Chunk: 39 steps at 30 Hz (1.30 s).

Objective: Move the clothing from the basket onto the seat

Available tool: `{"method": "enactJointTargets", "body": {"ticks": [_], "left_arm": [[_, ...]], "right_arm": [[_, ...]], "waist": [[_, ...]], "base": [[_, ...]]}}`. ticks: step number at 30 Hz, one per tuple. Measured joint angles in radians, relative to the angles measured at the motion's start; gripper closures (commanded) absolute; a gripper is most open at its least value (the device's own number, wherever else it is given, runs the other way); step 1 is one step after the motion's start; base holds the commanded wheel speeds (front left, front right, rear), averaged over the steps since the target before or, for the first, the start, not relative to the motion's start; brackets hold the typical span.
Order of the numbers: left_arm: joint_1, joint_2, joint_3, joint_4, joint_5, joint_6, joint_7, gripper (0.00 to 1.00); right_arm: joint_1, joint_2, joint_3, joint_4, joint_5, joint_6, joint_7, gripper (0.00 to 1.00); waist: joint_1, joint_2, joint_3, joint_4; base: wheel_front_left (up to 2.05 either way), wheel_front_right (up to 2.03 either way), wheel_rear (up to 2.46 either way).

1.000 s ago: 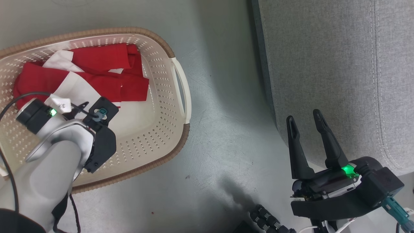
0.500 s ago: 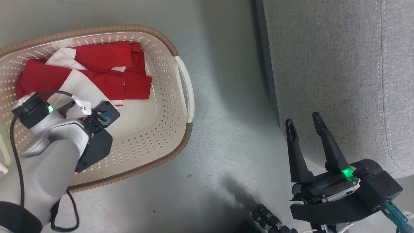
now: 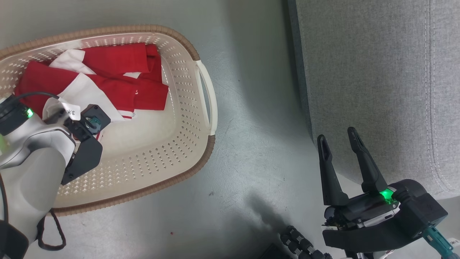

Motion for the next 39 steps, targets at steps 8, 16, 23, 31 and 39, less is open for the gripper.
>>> {"method": "enactJointTargets", "body": {"ticks": [8,16,23,31,39], "left_arm": [[-0.023,0.002,0.006,0.038,-0.006,-0.01,-0.06,1.0],[-0.054,0.005,0.038,0.052,-0.038,-0.029,-0.146,1.0],[-0.052,-0.16,0.048,0.051,-0.076,-0.017,-0.171,1.0],[-0.025,-0.195,0.084,0.068,-0.128,-0.009,-0.239,1.0],[0.043,-0.241,0.113,0.077,-0.168,-0.01,-0.32,1.0]], "right_arm": [[-0.002,0.001,0.002,0.0,-0.003,0.0,0.0,0.0],[-0.028,0.001,0.002,0.002,-0.002,0.009,0.0,0.0],[-0.071,0.002,0.002,0.029,0.005,0.017,0.0,0.0],[-0.091,0.002,-0.033,0.06,0.007,0.018,0.0,0.0],[-0.112,0.002,-0.052,0.1,0.007,0.028,0.0,0.0]], "waist": [[0.0,0.0,0.004,-0.002],[0.0,0.0,0.003,-0.003],[0.0,0.0001,-0.021,-0.002],[0.0,0.0,-0.087,0.017],[0.0,0.0,-0.188,0.05]], "base": [[0.0,0.0,0.0],[0.0,0.0,0.0],[0.0,0.0,0.0],[0.0,0.0,0.0],[0.0,0.0,0.0]]}}
